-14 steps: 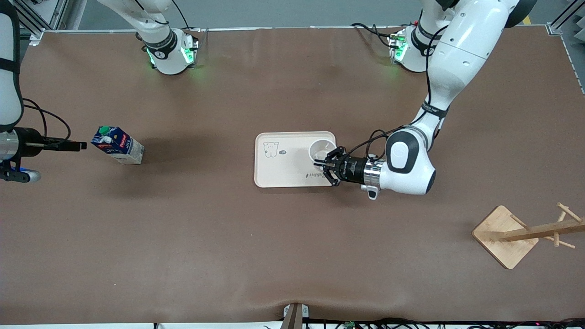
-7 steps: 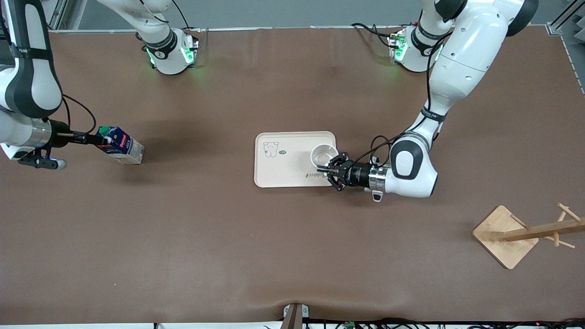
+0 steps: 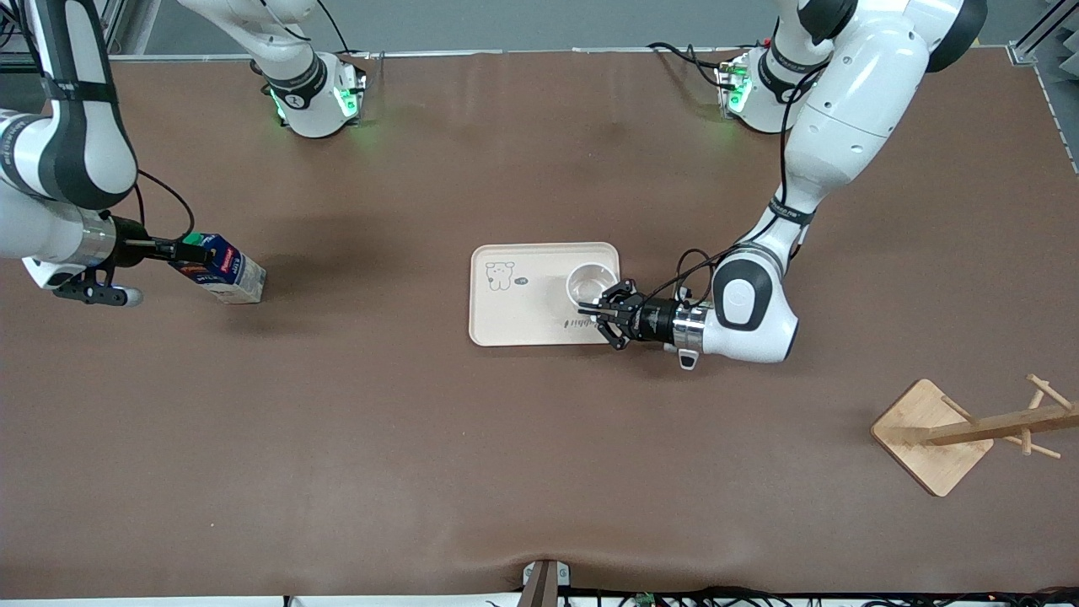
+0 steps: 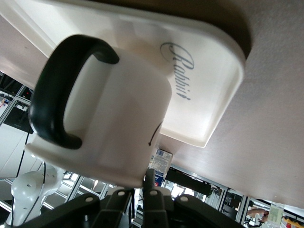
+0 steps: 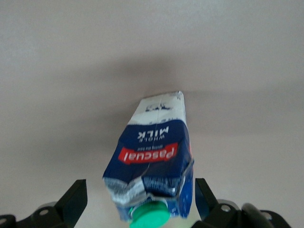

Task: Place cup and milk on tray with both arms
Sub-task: 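Lower the mug onto the tray while the right gripper grasps the milk, then carry the milk carton to the tray while the left gripper withdraws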

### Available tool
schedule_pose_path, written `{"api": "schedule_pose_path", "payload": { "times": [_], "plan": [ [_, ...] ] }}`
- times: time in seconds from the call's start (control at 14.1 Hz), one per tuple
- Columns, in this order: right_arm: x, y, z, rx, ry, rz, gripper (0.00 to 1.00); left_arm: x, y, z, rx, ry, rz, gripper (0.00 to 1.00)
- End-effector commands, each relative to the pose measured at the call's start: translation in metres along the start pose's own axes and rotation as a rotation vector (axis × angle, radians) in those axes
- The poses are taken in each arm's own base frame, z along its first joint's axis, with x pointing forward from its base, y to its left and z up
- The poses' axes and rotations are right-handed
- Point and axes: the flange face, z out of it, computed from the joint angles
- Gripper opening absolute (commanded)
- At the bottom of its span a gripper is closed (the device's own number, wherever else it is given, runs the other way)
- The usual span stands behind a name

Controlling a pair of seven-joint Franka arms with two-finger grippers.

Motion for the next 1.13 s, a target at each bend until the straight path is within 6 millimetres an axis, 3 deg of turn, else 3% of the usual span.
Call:
{"api": "schedule_pose_path", "payload": {
  "times": [0.0, 0.14, 0.28, 0.35, 0.43, 0.5, 0.57, 0.64, 0.85, 0.92, 1.06],
  "plan": [
    [-0.018, 0.001, 0.012, 0.009, 0.043, 0.005, 1.00, -0.003, -0.003, 0.012, 0.007, -0.038, 0.030, 0.00],
    [-0.021, 0.001, 0.014, 0.008, 0.043, 0.003, 1.00, -0.001, -0.004, 0.017, 0.011, -0.041, 0.045, 0.00],
    [-0.026, 0.000, 0.021, 0.006, 0.061, 0.000, 1.00, 0.002, -0.003, 0.018, 0.012, -0.039, 0.045, 0.33],
    [-0.027, 0.002, 0.023, 0.005, 0.083, 0.003, 1.00, 0.002, -0.002, 0.016, 0.009, -0.039, 0.039, 0.65],
    [-0.027, 0.003, 0.022, 0.004, 0.088, 0.001, 0.67, 0.003, -0.002, 0.015, 0.008, -0.040, 0.035, 0.90],
    [-0.027, 0.002, 0.020, 0.003, 0.088, -0.004, 0.30, 0.000, -0.002, 0.014, 0.007, -0.041, 0.035, 1.00],
    [-0.028, 0.002, 0.021, 0.004, 0.082, -0.004, 0.05, -0.004, -0.002, 0.014, 0.005, -0.041, 0.035, 1.00],
    [-0.029, 0.003, 0.022, 0.005, 0.073, -0.003, 0.00, -0.008, -0.002, 0.011, 0.003, -0.042, 0.040, 1.00],
    [-0.025, 0.002, 0.010, 0.005, 0.082, -0.003, 0.00, -0.030, -0.004, 0.000, -0.011, -0.041, 0.054, 1.00],
    [-0.021, 0.003, -0.002, 0.006, 0.092, -0.002, 0.00, -0.036, -0.002, -0.009, -0.023, -0.044, 0.036, 1.00],
    [-0.015, 0.002, -0.037, 0.009, 0.091, 0.006, 0.00, -0.069, -0.003, -0.029, -0.044, -0.025, 0.050, 1.00]
  ]
}}
